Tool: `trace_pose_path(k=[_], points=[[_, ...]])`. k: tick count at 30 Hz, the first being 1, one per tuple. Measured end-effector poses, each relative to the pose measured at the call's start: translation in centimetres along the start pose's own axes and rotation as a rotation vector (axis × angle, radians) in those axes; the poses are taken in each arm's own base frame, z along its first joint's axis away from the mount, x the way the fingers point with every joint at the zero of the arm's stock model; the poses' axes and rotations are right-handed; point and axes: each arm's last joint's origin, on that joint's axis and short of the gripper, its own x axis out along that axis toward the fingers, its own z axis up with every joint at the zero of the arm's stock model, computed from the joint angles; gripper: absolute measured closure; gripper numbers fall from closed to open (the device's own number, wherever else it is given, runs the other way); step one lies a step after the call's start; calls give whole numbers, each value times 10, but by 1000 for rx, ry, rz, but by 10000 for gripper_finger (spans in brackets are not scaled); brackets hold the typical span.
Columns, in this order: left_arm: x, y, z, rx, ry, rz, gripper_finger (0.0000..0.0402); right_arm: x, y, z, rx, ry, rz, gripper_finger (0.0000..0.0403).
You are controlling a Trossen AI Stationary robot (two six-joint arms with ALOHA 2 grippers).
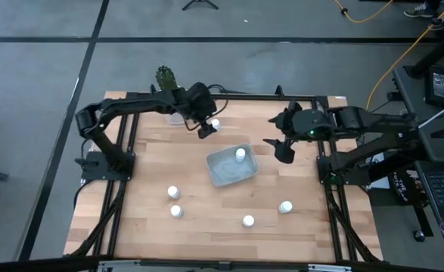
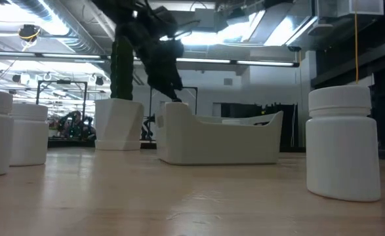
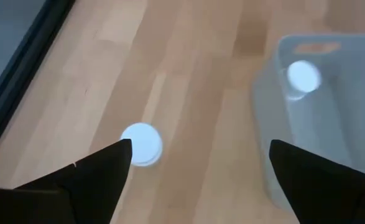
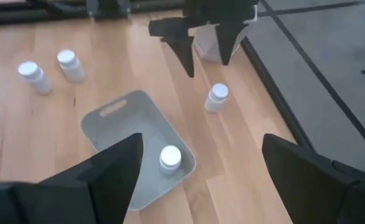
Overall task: Pick and place pill bottles into a basket
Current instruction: Put the white pill bottle into the gray bin
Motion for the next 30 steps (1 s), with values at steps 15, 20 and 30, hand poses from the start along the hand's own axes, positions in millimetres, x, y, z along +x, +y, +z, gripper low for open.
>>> trace_pose_path(k=[15, 20, 30], points=[[40, 13, -6, 56, 194, 189, 22, 4, 1, -2, -5, 0, 0, 73], [41, 14, -5, 75, 194, 219, 22, 4, 1, -2, -2, -5, 1, 73], [42, 19, -5, 75, 185, 201, 22, 4, 1, -2, -4, -5, 1, 73]])
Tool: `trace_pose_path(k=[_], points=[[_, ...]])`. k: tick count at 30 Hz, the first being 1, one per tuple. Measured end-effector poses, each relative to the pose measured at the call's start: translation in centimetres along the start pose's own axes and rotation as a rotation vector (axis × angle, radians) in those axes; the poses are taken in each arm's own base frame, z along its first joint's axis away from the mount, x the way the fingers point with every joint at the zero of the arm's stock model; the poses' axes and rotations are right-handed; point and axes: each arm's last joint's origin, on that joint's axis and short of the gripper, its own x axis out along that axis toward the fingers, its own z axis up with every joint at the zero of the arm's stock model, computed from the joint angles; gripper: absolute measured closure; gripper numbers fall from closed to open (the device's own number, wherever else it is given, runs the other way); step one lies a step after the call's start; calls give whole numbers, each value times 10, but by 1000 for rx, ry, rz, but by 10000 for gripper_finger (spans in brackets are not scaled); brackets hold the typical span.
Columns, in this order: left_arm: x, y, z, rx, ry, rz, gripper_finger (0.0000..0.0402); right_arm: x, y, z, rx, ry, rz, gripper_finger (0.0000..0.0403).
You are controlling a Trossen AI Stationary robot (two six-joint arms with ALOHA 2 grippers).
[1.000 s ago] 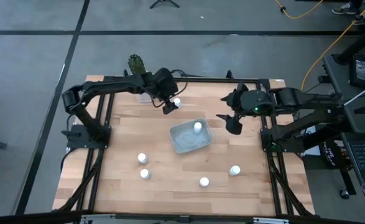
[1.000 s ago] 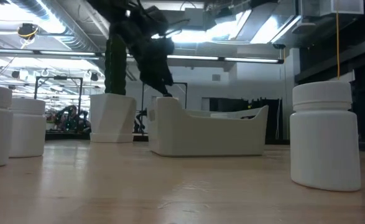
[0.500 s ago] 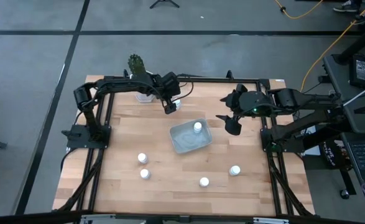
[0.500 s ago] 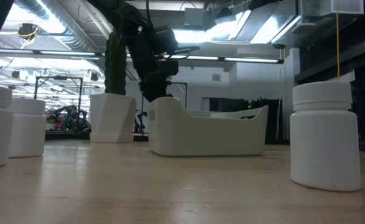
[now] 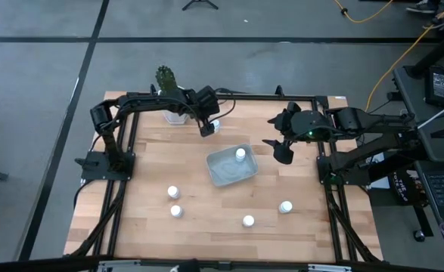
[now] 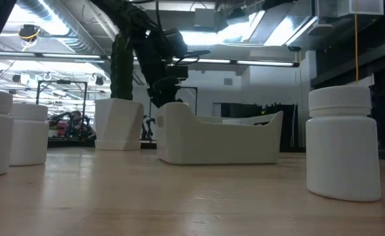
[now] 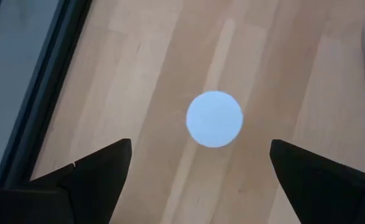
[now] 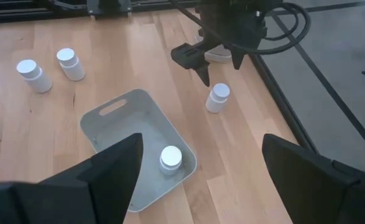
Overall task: Pick and place pill bottles into a basket
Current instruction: Put the white pill bottle into the gray bin
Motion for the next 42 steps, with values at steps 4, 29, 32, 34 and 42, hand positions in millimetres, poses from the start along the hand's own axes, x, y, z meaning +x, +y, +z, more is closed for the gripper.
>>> trace_pose_path(k=[4, 29, 32, 34, 42], points=[[6, -1, 1, 19, -9, -6, 22, 0, 0, 0, 0, 0, 0, 73], [35, -3, 4, 15, -24, -23, 45, 0, 0, 0, -17, 0, 0, 73], [35, -4, 2, 14, -8, -26, 71, 0, 0, 0, -19, 0, 0, 73], [35, -4, 2, 1, -4, -27, 93, 0, 0, 0, -19, 0, -1, 73], [35, -5, 2, -44, -4, -30, 220, 0, 0, 0, -20, 0, -1, 73]])
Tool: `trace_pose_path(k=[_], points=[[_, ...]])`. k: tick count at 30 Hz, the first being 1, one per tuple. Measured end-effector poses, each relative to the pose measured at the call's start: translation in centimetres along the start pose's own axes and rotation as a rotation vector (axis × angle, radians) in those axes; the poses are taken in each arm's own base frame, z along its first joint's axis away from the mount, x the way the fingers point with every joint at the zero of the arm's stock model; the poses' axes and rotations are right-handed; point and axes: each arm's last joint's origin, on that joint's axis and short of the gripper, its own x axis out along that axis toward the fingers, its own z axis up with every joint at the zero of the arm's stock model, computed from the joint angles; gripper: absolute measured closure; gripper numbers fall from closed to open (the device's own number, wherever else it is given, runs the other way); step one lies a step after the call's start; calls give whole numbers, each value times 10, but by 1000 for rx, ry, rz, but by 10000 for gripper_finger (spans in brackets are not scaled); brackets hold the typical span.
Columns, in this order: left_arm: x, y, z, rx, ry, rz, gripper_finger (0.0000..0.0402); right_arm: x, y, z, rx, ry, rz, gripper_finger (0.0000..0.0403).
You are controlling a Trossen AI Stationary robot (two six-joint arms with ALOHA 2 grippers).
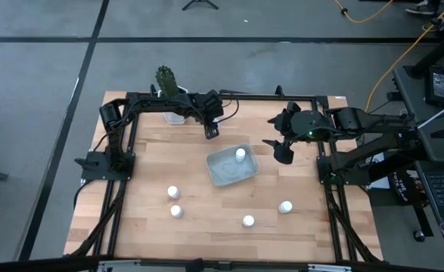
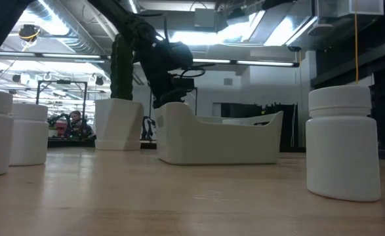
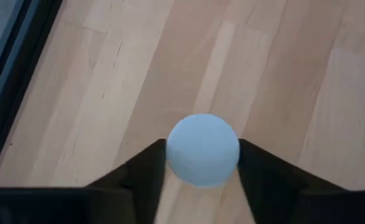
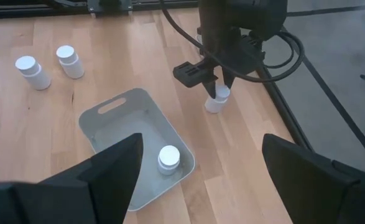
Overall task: Pick and place pill bottles into a basket
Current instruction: Put the white pill bottle into the gray bin
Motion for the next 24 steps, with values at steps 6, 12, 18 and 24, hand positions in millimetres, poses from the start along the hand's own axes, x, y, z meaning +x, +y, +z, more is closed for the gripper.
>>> trace_pose_path(k=[6, 12, 18, 24], points=[[-2, -9, 1, 28, 4, -18, 251, 0, 0, 0, 2, 0, 0, 73], [-33, -27, 28, 100, 19, -44, 251, 0, 0, 0, 1, 0, 0, 73], [-88, -58, 70, 194, -100, -78, 251, 0, 0, 0, 0, 1, -1, 73], [-125, -93, 84, 249, -169, -243, 251, -2, -2, -8, -25, 67, -13, 73]])
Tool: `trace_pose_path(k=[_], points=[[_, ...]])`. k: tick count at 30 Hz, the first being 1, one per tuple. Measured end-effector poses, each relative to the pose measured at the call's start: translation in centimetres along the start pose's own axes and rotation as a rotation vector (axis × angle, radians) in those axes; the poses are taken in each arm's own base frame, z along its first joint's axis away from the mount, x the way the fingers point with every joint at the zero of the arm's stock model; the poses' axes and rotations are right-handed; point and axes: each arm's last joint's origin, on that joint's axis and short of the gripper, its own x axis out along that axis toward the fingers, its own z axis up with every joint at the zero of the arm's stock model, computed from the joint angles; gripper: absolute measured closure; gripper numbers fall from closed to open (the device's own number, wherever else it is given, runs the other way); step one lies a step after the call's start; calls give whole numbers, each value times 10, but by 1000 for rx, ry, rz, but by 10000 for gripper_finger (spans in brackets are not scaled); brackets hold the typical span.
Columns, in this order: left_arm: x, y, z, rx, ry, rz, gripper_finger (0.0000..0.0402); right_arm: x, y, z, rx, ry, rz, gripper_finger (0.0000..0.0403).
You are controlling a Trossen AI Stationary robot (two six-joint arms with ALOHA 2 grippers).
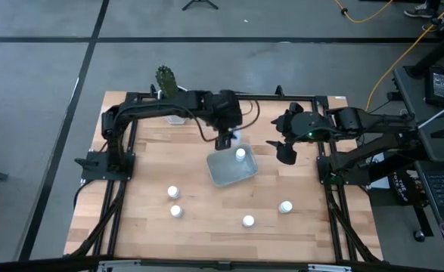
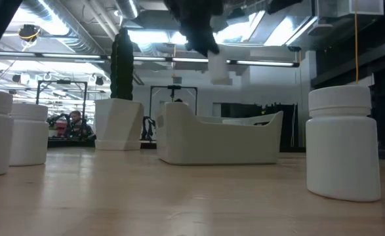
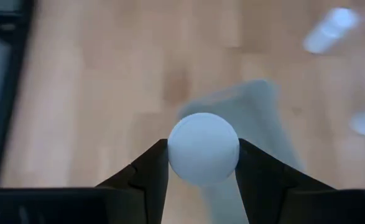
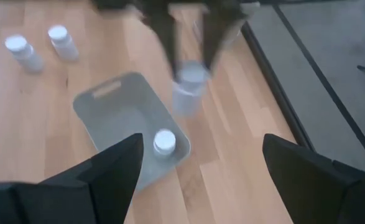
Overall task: Pick and place pill bottles into a basket
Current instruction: Put the white pill bottle into the gray bin
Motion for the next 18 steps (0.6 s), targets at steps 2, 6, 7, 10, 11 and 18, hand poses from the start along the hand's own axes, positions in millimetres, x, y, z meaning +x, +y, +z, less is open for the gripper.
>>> trace_pose_path(k=[2, 6, 7, 10, 11, 18], points=[[2, -11, -1, 18, 20, -31, 251, -4, -2, -3, -5, 18, -2, 73], [12, -23, -9, 16, 71, -55, 251, -13, -6, -7, 20, 10, -2, 73], [15, -24, -11, 10, 82, -57, 251, -16, -7, -8, 27, 2, -1, 73], [24, -26, -18, 12, 104, -58, 251, -23, -11, -9, 37, -21, 3, 73], [29, -26, -22, 13, 111, -51, 251, -25, -11, -10, 39, -28, 4, 73], [64, -27, -54, -12, 178, -16, 251, -33, -15, -12, 54, -53, 8, 73]])
